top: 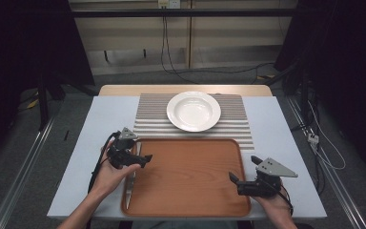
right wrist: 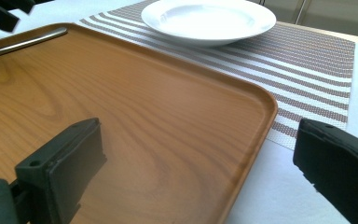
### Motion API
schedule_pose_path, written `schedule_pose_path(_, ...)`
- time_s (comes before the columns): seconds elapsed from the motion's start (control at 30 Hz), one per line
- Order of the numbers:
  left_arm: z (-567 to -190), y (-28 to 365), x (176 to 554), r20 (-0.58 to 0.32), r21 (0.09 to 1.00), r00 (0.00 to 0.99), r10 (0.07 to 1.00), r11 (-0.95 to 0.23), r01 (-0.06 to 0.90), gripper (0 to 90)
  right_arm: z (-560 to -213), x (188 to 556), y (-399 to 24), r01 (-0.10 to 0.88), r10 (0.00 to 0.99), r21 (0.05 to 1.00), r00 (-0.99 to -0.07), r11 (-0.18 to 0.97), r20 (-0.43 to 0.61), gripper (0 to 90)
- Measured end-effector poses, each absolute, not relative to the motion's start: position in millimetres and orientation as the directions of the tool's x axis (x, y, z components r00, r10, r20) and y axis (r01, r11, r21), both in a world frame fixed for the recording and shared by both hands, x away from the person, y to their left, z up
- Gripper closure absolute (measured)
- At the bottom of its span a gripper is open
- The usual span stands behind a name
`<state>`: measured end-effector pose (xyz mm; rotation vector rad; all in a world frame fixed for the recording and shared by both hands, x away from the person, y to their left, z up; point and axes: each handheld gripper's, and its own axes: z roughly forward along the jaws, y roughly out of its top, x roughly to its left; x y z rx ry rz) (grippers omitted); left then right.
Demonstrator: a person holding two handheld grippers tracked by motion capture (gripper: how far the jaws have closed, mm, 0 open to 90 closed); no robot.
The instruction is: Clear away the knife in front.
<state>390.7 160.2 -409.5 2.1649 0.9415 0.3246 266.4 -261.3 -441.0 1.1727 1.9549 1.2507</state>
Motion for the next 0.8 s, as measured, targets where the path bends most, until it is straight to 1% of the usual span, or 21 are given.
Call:
schedule_pose_path(0.07,-405,161,387,-0.062,0.736,0.698,0.713,-0.439,0.514,6.7,-441,267,-261,0.382,0.877,0.904,-0.48,0.193,0.015,1.6)
schedule_pose_path(0.1,-403,162,385,-0.06,0.746,0.698,0.713,-0.432,0.506,6.0,-441,267,-261,0.382,0.877,0.904,-0.48,0.194,0.014,1.6)
schedule_pose_path(0.2,-398,167,377,-0.054,0.79,0.693,0.719,-0.393,0.47,6.7,-441,266,-261,0.383,0.879,0.904,-0.477,0.191,0.016,1.7)
schedule_pose_path(0.27,-395,172,373,-0.09,0.814,0.702,0.707,-0.353,0.461,6.7,-441,266,-261,0.383,0.879,0.904,-0.476,0.19,0.016,1.6)
schedule_pose_path(0.33,-393,176,368,-0.102,0.826,0.694,0.713,-0.329,0.459,6.7,-441,266,-262,0.384,0.88,0.904,-0.475,0.189,0.017,1.7)
schedule_pose_path(0.47,-393,180,357,-0.045,0.836,0.677,0.735,-0.343,0.428,6.7,-441,266,-261,0.383,0.88,0.904,-0.474,0.191,0.015,1.6)
schedule_pose_path(0.57,-396,180,349,-0.032,0.839,0.7,0.713,-0.362,0.407,6.6,-441,267,-261,0.385,0.881,0.903,-0.473,0.188,0.018,1.6)
schedule_pose_path(0.6,-397,180,347,-0.038,0.833,0.704,0.709,-0.367,0.414,6.5,-441,267,-261,0.386,0.881,0.903,-0.472,0.189,0.017,1.6)
schedule_pose_path(0.7,-401,183,340,-0.043,0.834,0.7,0.713,-0.36,0.418,6.5,-441,266,-261,0.384,0.883,0.904,-0.47,0.19,0.014,1.7)
schedule_pose_path(0.8,-405,185,334,-0.016,0.84,0.682,0.731,-0.36,0.406,6.5,-441,266,-262,0.386,0.885,0.904,-0.466,0.187,0.016,1.8)
